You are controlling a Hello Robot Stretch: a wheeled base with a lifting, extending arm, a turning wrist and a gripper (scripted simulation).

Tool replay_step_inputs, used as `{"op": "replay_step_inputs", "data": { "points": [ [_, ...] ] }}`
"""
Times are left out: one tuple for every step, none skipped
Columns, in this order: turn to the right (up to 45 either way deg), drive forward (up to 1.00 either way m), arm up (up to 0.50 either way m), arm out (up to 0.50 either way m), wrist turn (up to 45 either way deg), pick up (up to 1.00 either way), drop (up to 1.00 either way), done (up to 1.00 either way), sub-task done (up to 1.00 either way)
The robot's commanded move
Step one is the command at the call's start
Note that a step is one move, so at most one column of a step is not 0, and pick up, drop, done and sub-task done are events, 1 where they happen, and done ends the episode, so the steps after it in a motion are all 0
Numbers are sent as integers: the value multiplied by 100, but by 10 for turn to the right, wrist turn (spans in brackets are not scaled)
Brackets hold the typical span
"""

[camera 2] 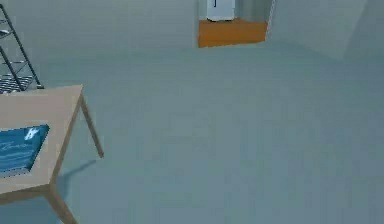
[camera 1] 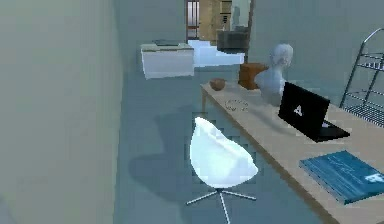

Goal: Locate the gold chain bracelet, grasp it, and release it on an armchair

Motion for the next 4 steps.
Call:
{"op": "replay_step_inputs", "data": {
  "points": [
    [0, 80, 0, 0, 0, 0, 0, 0, 0],
    [-450, 0, 0, 0, 0, 0, 0, 0, 0],
    [-180, 0, 0, 0, 0, 0, 0, 0, 0],
    [0, 0, 50, 0, 0, 0, 0, 0, 0]
  ]
}}
